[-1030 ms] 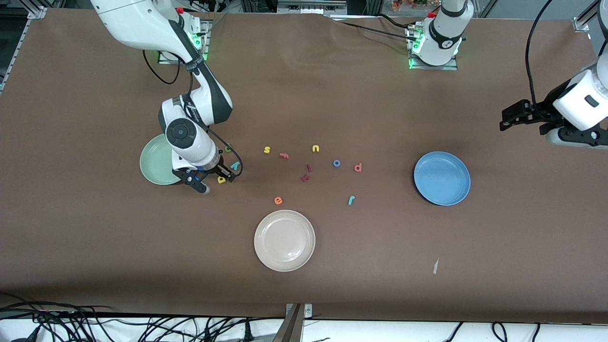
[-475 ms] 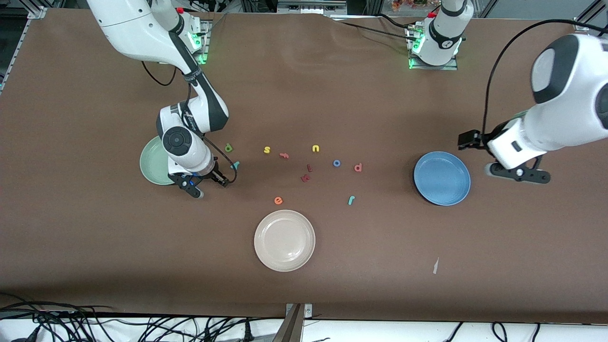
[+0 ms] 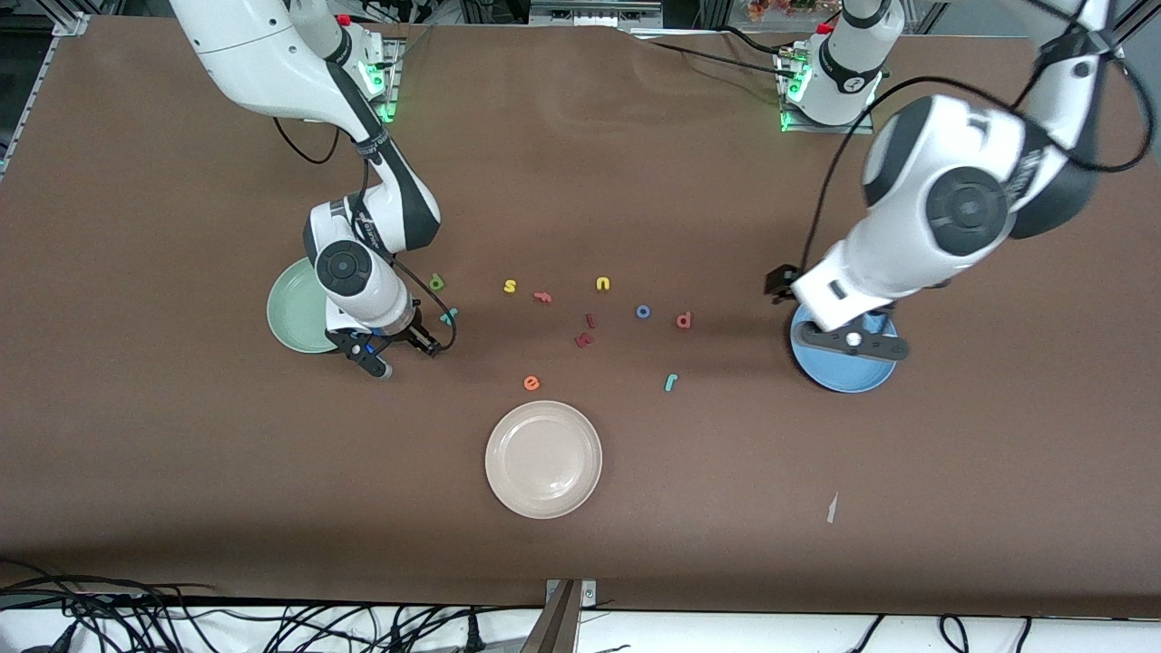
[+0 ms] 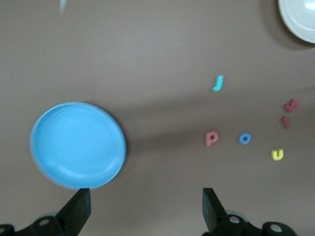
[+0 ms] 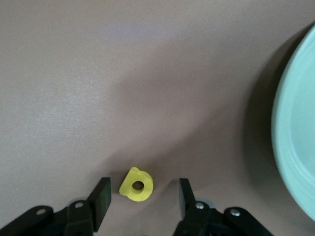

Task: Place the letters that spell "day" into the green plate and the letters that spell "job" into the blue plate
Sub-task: 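Reach the right gripper to the yellow letter while the left gripper reaches the pink p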

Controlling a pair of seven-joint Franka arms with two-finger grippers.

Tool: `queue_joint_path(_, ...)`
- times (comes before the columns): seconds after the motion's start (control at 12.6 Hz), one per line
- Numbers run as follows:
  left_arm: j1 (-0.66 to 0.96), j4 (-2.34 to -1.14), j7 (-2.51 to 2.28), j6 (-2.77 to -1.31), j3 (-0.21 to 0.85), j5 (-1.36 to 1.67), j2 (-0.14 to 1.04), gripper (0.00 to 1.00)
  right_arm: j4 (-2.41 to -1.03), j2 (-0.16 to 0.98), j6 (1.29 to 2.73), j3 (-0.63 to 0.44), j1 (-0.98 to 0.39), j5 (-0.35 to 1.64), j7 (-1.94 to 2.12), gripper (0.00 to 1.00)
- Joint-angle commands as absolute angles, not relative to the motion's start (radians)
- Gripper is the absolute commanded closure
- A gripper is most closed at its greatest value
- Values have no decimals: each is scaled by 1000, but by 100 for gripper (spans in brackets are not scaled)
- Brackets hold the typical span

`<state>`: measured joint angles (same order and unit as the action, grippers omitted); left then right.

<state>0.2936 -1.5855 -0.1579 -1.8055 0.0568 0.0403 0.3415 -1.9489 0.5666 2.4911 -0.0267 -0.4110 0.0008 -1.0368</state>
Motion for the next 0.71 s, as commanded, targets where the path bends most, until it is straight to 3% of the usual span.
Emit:
queue_joint_path(0.0,357,-1656,-205,-1935,45,41,365,0,-1945,575,2508,-26,-414,9,-1046,38)
queue_joint_path(0.48,423,-1886,-221,-2256,44,25,368,0,-1945,584,2511,-26,-414,9,-1048,46)
queue_joint_path(0.63,437,-1905,-222,-2290,44,23,397,0,-1945,587,2522,-26,-414,9,-1049,46)
